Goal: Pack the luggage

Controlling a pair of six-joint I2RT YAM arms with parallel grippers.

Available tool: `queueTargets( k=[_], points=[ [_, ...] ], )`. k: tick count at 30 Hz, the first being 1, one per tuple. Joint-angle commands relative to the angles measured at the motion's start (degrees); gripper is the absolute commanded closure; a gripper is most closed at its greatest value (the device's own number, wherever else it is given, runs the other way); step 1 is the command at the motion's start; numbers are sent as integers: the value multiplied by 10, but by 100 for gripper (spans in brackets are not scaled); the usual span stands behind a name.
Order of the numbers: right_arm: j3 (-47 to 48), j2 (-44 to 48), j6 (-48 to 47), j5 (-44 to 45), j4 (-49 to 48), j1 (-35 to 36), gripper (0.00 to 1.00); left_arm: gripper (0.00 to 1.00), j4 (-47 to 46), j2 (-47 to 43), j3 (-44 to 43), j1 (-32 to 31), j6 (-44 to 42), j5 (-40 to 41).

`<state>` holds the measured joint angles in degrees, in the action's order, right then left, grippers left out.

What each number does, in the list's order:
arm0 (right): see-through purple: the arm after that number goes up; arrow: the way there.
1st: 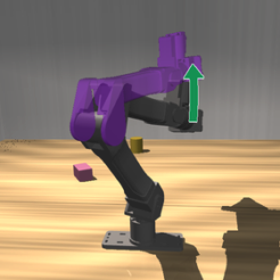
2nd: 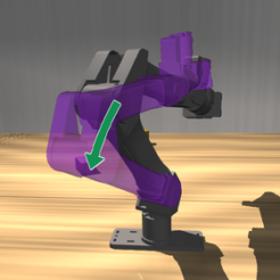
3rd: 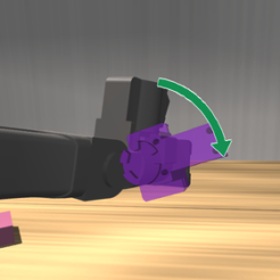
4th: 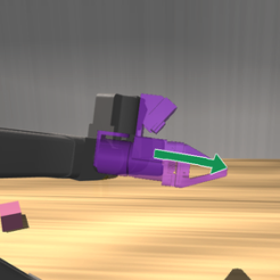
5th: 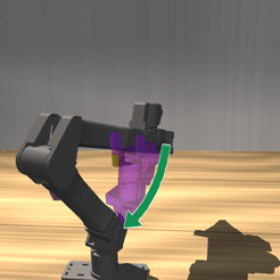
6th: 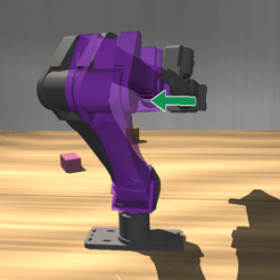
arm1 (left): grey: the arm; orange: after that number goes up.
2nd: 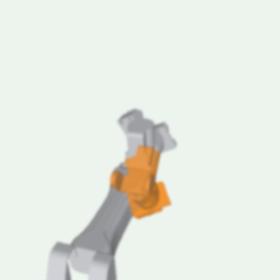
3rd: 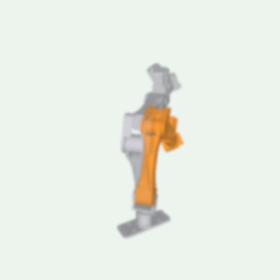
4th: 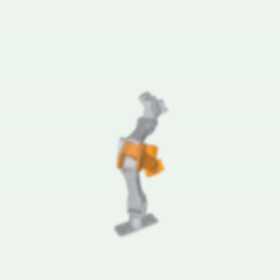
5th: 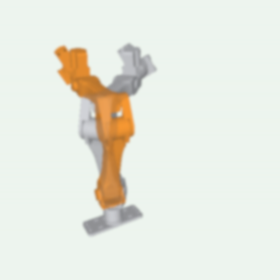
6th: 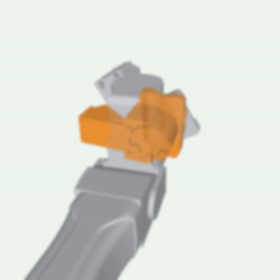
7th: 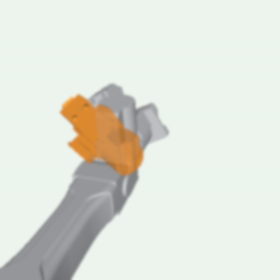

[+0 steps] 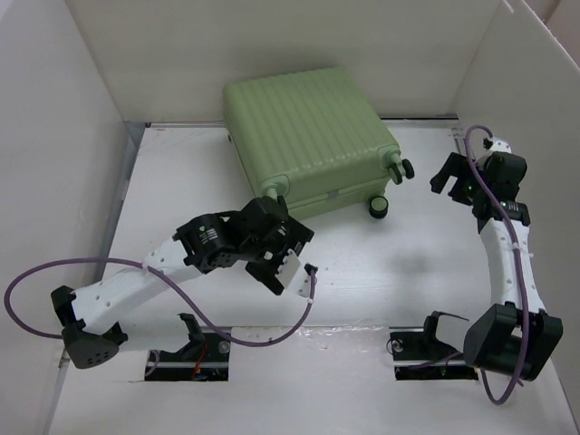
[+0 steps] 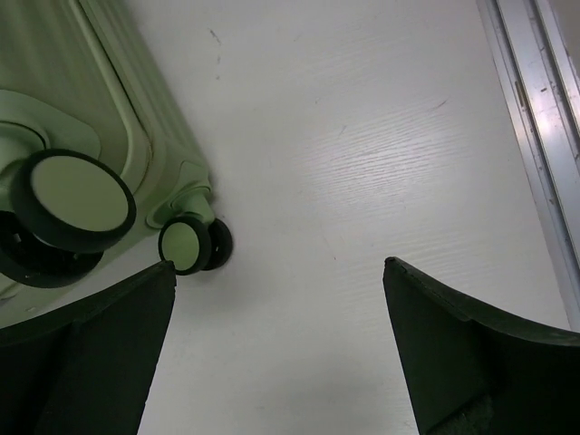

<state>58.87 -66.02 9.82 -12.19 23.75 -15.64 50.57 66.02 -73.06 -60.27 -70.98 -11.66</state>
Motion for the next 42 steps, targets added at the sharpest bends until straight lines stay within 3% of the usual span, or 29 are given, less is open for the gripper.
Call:
queueTargets(
  k=[1,8,15,23,24,29,32,34,37,39,42],
  points=[
    [16,-14,-15,-20,-21,3,0,0,52,5,-32,20,-91,123],
    [-17,-14,-20,-60,-39,3,0,0,-33,-9,37,66,-309,137],
    [-27,-3,-46,-65,-27,3,0,0,-21,114,-49,118,-365,124],
    [-44,-11,-53,-71,-38,3,0,0,-85,154,-17,130,-378,168],
    [-44,-19,-53,-71,-38,3,0,4,-90,154,-17,139,-378,176],
    [-44,-32,-53,-77,-50,3,0,100,-123,166,-11,150,-323,233],
    [-49,-32,-53,-77,-56,3,0,100,-113,158,-30,150,-289,211],
    [-49,-42,-47,-87,-70,3,0,100,-87,153,-54,150,-222,144],
    [-49,-72,-42,-87,-77,3,0,100,-2,146,-87,131,-153,93],
    [-31,-96,-42,-69,-77,8,0,100,21,120,-50,115,-147,93],
    [-3,-152,-42,-61,-77,8,0,100,-34,86,19,91,-141,108]
  ],
)
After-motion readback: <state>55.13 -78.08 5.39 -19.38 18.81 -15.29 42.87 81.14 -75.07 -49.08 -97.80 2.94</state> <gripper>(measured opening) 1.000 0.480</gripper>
